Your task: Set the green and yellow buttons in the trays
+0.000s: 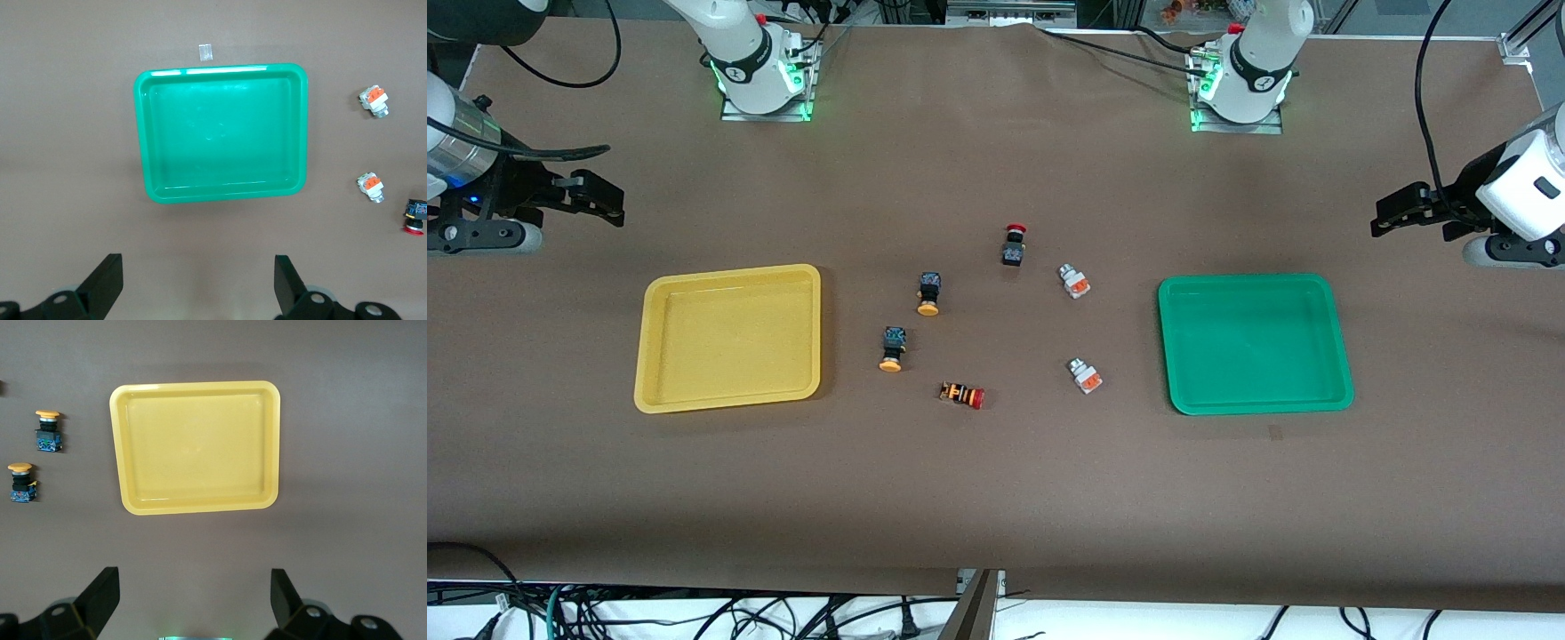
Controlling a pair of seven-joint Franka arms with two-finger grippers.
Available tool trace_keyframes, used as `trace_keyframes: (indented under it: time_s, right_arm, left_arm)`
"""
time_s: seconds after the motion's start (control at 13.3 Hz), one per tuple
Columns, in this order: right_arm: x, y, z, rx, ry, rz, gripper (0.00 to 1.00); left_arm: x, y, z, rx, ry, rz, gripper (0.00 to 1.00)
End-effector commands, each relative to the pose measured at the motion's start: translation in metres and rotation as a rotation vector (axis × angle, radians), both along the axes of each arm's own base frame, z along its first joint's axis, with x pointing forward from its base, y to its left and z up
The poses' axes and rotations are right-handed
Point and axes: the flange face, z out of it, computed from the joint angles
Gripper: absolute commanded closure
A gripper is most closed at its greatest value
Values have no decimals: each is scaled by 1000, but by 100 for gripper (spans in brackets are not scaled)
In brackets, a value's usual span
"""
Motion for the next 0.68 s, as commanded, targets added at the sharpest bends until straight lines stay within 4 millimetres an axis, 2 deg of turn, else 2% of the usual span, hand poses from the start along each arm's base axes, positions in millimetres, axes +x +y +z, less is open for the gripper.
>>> trace_keyframes:
  time_s: [0.0,0.6]
  right_arm:
    - [2,1,5,11,-6,2,0]
    - [6,1,-4,17,4,2,0]
  left_arm:
    - [3,1,5,0,-3,0,0]
    - [4,1,4,-10,0,1,0]
